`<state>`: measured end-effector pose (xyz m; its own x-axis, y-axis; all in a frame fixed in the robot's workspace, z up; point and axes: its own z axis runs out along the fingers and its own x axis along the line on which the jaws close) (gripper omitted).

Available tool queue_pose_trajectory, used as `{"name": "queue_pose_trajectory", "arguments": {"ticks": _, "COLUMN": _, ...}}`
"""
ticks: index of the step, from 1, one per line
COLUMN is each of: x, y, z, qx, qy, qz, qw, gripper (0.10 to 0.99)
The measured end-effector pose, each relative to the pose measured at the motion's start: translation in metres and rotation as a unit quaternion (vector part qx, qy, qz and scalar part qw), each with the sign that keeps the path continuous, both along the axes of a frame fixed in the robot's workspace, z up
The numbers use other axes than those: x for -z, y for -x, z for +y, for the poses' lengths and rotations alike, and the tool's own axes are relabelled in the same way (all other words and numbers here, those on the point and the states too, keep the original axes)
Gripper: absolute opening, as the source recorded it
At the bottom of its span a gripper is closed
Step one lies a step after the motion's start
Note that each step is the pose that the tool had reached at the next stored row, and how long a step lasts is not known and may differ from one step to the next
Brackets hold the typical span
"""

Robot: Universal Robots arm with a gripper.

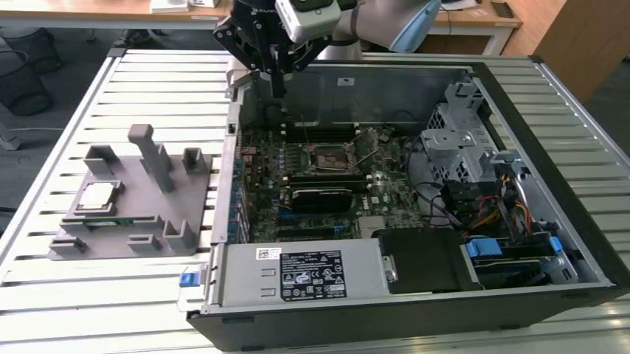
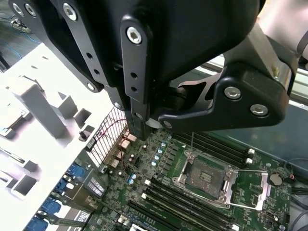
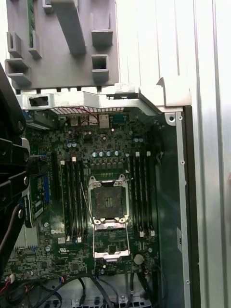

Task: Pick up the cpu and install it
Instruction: 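Reach for the cpu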

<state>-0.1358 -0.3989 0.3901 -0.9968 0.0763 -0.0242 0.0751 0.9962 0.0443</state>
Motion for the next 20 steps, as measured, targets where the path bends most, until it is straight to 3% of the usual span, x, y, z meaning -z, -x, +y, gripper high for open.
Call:
{"name": "queue_pose_trajectory", "arguments": {"ticks": 8, "x": 0.0017, "y": 0.0054, "z": 0.0000, "qx": 0.000, "qy": 0.0000, "qz": 0.0000, "qw": 1.0000, "gripper": 0.106}}
{"name": "queue_pose_trajectory", "arguments": {"ticks": 20, "x": 0.0032, "y": 0.0243, "z": 0.0000, "qx": 0.000, "qy": 0.0000, "qz": 0.0001, "qw": 1.0000, "gripper": 0.106}}
